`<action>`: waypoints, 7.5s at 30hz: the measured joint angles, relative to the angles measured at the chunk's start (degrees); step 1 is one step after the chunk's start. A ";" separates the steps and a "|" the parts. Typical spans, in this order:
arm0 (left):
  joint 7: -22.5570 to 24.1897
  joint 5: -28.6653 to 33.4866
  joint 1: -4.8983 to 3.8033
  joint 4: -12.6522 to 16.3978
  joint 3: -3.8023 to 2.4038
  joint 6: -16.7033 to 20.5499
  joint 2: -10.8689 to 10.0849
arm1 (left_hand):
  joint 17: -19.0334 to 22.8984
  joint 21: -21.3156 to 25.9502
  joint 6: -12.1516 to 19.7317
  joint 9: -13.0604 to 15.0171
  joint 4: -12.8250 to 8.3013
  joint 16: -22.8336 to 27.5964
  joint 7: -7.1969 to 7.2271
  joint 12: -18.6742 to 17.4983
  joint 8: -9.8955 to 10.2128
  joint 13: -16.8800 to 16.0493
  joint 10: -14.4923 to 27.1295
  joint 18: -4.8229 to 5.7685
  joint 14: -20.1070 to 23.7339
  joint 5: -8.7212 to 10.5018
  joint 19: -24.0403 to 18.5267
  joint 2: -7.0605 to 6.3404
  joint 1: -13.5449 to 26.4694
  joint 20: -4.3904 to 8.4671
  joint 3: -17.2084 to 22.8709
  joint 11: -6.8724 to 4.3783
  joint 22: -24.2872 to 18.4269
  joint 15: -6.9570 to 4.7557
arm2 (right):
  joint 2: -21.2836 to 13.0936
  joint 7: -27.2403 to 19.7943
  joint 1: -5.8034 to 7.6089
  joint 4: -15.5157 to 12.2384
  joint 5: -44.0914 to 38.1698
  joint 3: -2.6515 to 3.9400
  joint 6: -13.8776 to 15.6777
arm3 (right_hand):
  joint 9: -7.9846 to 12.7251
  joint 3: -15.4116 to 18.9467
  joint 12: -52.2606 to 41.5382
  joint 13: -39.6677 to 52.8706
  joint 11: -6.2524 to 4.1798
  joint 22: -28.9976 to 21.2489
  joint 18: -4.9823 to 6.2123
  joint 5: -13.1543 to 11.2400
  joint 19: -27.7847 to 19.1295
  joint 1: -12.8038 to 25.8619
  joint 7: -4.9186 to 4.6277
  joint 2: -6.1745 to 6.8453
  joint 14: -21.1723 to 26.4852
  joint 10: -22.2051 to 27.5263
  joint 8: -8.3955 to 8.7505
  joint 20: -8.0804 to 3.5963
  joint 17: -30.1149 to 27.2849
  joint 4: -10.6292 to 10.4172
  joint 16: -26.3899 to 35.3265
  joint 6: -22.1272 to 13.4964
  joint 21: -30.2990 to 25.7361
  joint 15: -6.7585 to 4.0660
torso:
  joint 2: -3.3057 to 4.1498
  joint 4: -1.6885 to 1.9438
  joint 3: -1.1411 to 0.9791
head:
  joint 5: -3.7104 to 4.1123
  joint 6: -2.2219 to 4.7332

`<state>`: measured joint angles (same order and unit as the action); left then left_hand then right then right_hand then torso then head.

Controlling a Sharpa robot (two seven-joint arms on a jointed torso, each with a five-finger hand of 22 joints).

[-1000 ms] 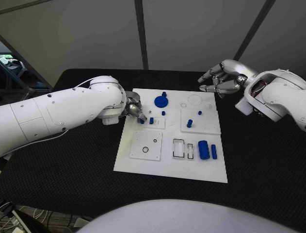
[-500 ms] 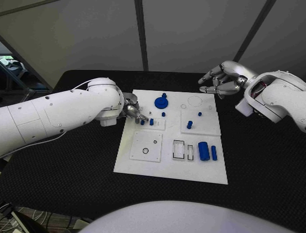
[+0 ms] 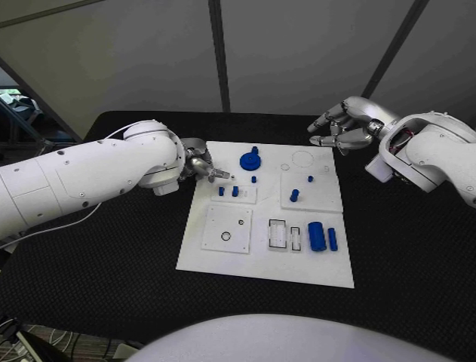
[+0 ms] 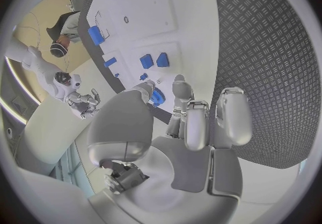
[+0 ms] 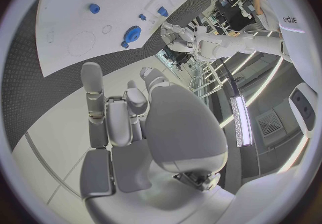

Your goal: Assemble the parts on the task board

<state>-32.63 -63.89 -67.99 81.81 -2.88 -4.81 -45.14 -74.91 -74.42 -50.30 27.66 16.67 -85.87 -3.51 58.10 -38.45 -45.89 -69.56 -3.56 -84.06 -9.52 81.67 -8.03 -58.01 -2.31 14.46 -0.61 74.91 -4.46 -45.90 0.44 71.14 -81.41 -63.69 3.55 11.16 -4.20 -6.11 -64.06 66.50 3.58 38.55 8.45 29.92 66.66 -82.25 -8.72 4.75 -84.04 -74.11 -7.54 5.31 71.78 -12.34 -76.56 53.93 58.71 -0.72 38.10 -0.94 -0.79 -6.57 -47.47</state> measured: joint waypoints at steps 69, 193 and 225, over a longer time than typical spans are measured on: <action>23.57 -23.37 0.15 -7.07 4.02 8.71 11.91 | 12.35 6.22 -1.84 -21.23 -6.41 9.32 -4.18 -26.45 18.44 34.69 16.18 -7.51 0.41 0.01 -0.89 -4.63 -24.63 -3.23 8.79 4.82 0.00 4.25 | 1.37 0.05 -0.01 0.59 -0.02 -0.02 0.53 | 0.04 -5.31 27.09 -25.03 0.01 -12.88 1.80 0.44 -5.31 0.38 0.03 1.88 1.75 12.27 -0.43 0.01 -14.69 -1.04 16.53 -0.03 -11.91 -0.11 | 0.03 0.05 0.00 | 1.41 0.75; 23.13 -22.05 3.57 -3.23 -0.84 7.65 4.23 | 14.33 4.17 -9.08 -21.98 -12.63 8.20 -3.84 -33.81 23.59 37.96 7.38 -7.53 0.09 0.53 0.11 -3.41 -24.32 -2.62 15.63 4.20 0.00 3.94 | 1.52 0.02 -0.03 1.24 -0.08 -0.03 0.26 | 0.00 -5.72 27.08 -25.60 -0.20 -13.08 1.79 0.43 -4.70 0.37 0.03 1.88 1.53 11.66 -0.66 -0.18 -14.62 -0.91 16.82 -0.03 -12.40 -0.32 | 0.02 -0.02 -0.03 | 0.99 0.91; 22.87 -21.77 3.69 -4.90 -0.68 6.97 5.05 | 15.57 5.49 -2.48 -23.94 -12.72 8.20 -4.47 -38.24 30.90 39.12 7.64 -7.54 0.09 0.73 0.11 -4.33 -22.81 -2.62 14.76 4.45 0.00 3.94 | 1.44 0.02 -0.04 1.21 -0.09 -0.03 0.27 | 0.00 -5.88 27.12 -25.76 0.01 -13.12 1.79 0.43 -4.70 0.37 0.03 1.88 1.53 11.45 -0.89 -0.18 -14.63 -1.07 16.82 -0.03 -12.40 -0.32 | 0.02 -0.02 -0.03 | 1.09 0.85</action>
<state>-9.76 -85.66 -64.29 76.91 -3.56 2.16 -40.09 -59.34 -68.93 -52.79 3.72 3.95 -77.67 -7.99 19.85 -7.55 -6.78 -61.93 -11.09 -83.96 -8.79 81.78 -12.36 -80.82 -4.93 29.23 3.85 74.91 -0.52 -44.46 0.47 71.10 -80.20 -63.78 3.52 11.42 -4.19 -11.99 -36.93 40.74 3.59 25.44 10.24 30.34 61.97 -81.88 -8.69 6.62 -82.51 -62.66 -8.43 5.13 57.16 -13.42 -59.73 53.90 46.31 -1.03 38.12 -0.96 -0.82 -5.48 -46.62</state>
